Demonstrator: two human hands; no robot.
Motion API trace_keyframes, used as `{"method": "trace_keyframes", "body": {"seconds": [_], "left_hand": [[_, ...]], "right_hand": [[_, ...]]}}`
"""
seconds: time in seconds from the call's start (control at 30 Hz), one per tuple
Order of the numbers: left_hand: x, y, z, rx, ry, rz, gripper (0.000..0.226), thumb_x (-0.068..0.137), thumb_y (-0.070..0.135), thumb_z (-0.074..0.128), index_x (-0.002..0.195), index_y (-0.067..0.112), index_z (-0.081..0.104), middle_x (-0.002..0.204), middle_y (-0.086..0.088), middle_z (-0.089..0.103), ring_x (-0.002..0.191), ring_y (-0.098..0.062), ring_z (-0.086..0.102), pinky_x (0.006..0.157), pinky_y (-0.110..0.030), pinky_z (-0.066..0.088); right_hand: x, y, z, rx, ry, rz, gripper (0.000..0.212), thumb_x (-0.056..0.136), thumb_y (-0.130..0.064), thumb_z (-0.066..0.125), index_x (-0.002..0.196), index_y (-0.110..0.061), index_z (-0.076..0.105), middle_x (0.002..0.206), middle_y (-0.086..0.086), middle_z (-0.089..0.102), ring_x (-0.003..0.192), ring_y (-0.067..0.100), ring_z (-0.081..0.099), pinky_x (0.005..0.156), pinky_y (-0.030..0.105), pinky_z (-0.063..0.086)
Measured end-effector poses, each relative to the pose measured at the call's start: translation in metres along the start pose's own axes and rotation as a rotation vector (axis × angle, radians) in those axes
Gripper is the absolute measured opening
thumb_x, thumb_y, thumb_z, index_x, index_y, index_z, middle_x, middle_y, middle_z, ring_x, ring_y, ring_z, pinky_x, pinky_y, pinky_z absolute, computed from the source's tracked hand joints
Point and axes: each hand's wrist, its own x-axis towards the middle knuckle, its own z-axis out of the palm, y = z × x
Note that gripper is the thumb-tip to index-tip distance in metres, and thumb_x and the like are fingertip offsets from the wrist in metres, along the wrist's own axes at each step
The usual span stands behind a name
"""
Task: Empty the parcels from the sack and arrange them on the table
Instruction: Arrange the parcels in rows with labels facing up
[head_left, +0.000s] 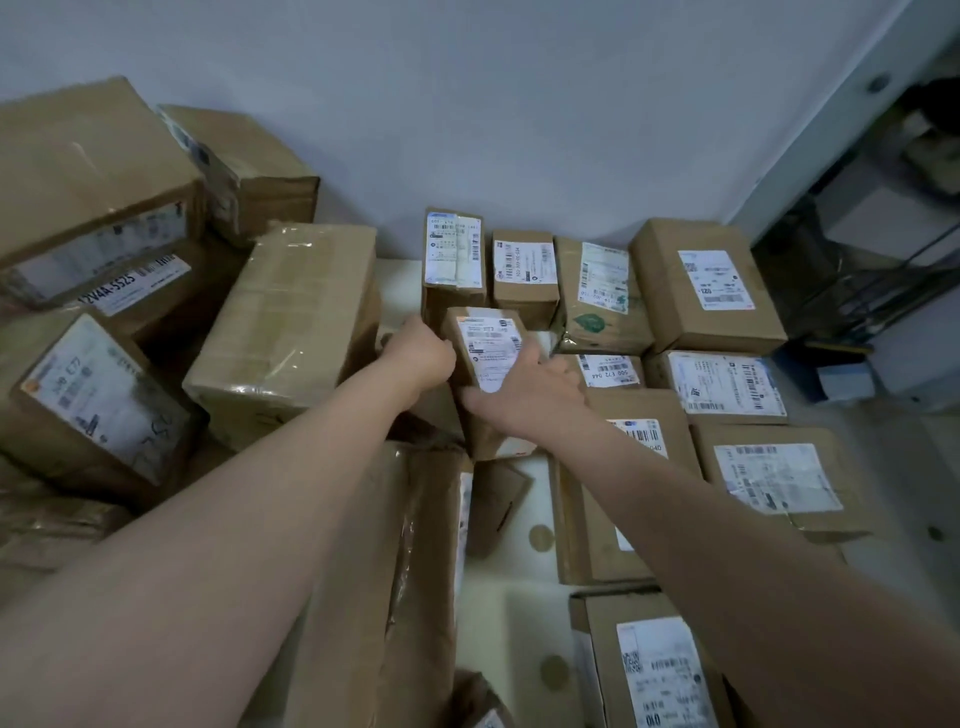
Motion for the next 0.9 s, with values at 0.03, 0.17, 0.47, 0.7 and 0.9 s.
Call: {"method": "trace_keyframes", "body": {"seconds": [0.03,0.17,0.47,0.7,0.9], "left_hand": [[-0.003,0.0,0.005,-0.049,-0.018,0.007,0.045,0.095,0.026,0.05,0.138,0.016,0.042,0.134,-0.011,0.052,0.121,-0.031,0.049,0.103,-0.04,0.043],[-0.012,-0.001,0.024,-0.168,-0.146,0.146,0.035,0.1,0.015,0.045,0.133,0.017,0.055,0.13,-0.002,0.059,0.116,-0.022,0.056,0.097,-0.031,0.045],[0.0,-0.006,0.03,-0.03,-0.253,0.256,0.047,0.096,0.003,0.042,0.141,0.017,0.048,0.14,-0.004,0.055,0.129,-0.022,0.05,0.109,-0.032,0.038],[-0.045,0.032,-0.037,0.411,0.491,0.781,0.058,0.084,0.017,0.06,0.14,0.023,0.047,0.139,-0.004,0.048,0.135,-0.024,0.034,0.108,-0.035,0.031],[-0.062,-0.001,-0.107,0.688,0.233,-0.013,0.118,0.07,0.063,0.072,0.153,0.026,-0.001,0.157,-0.025,0.004,0.143,-0.044,0.009,0.114,-0.059,0.017]], "right_hand": [[-0.002,-0.001,0.002,-0.007,0.026,0.033,0.1,0.076,-0.067,0.058,0.146,-0.014,0.009,0.135,0.021,0.028,0.128,0.039,0.029,0.101,0.044,0.032],[0.006,-0.005,0.017,-0.047,0.229,0.031,0.079,0.085,-0.051,0.056,0.139,-0.007,0.019,0.139,0.019,0.023,0.127,0.036,0.028,0.103,0.041,0.031],[0.022,-0.003,0.032,-0.209,0.07,-0.064,0.063,0.089,-0.032,0.056,0.142,-0.006,0.035,0.145,0.013,0.024,0.133,0.029,0.027,0.107,0.036,0.031],[0.007,0.001,0.011,0.14,0.218,-0.156,0.036,0.094,-0.029,0.053,0.124,-0.009,0.056,0.134,0.015,0.045,0.125,0.035,0.043,0.097,0.037,0.039],[-0.032,-0.003,0.014,0.117,-0.136,-0.232,0.025,0.097,-0.019,0.046,0.096,-0.01,0.069,0.111,0.01,0.065,0.112,0.03,0.058,0.082,0.027,0.044]]}}
